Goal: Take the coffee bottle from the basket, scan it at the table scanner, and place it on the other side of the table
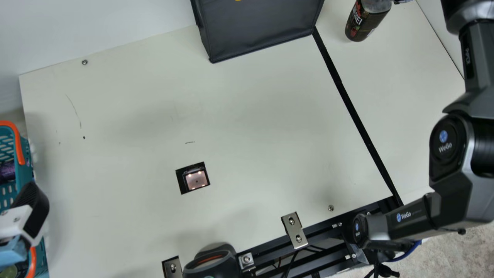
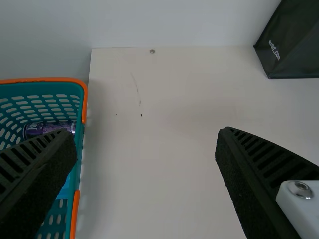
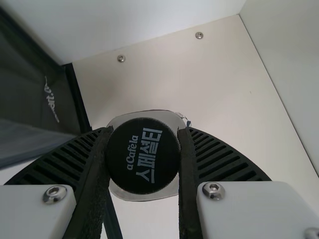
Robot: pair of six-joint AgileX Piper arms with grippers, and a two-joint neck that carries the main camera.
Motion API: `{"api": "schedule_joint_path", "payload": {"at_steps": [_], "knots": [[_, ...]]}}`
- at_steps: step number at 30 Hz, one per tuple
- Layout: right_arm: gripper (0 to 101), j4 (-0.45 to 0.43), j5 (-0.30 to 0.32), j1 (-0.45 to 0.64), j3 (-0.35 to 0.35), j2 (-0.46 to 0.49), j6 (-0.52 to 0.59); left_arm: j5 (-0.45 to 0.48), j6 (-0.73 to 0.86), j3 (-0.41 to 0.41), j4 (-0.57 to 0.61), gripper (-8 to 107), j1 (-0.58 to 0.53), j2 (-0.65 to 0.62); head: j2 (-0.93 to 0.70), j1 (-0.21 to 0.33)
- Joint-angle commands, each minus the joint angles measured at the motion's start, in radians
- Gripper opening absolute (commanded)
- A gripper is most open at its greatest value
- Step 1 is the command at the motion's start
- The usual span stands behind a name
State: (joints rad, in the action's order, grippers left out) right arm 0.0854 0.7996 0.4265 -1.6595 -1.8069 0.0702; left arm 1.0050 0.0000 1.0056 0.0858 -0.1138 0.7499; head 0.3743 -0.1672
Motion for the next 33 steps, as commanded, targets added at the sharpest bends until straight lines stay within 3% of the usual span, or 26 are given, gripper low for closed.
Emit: {"api": "schedule_joint_path", "payload": {"at_steps": [1,8,14,33], "knots": [[0,-0.007,0.003,-0.001,-0.036,-0.034,-0.005,0.000,0.000,0.000,0.000,90,0.000,0.000,0.002,0.029],[0,0.005,-0.004,-0.001,-0.103,-0.115,-0.015,0.000,0.000,0.000,0.000,90,0.000,0.000,0.002,0.029],[2,0.023,-0.013,0.003,-0.122,-0.155,-0.015,0.000,0.000,0.000,0.000,90,0.000,0.000,0.002,0.029],[65,0.030,-0.040,0.008,-0.095,-0.158,-0.004,0.000,0.000,0.000,0.000,90,0.000,0.000,0.002,0.029]]}}
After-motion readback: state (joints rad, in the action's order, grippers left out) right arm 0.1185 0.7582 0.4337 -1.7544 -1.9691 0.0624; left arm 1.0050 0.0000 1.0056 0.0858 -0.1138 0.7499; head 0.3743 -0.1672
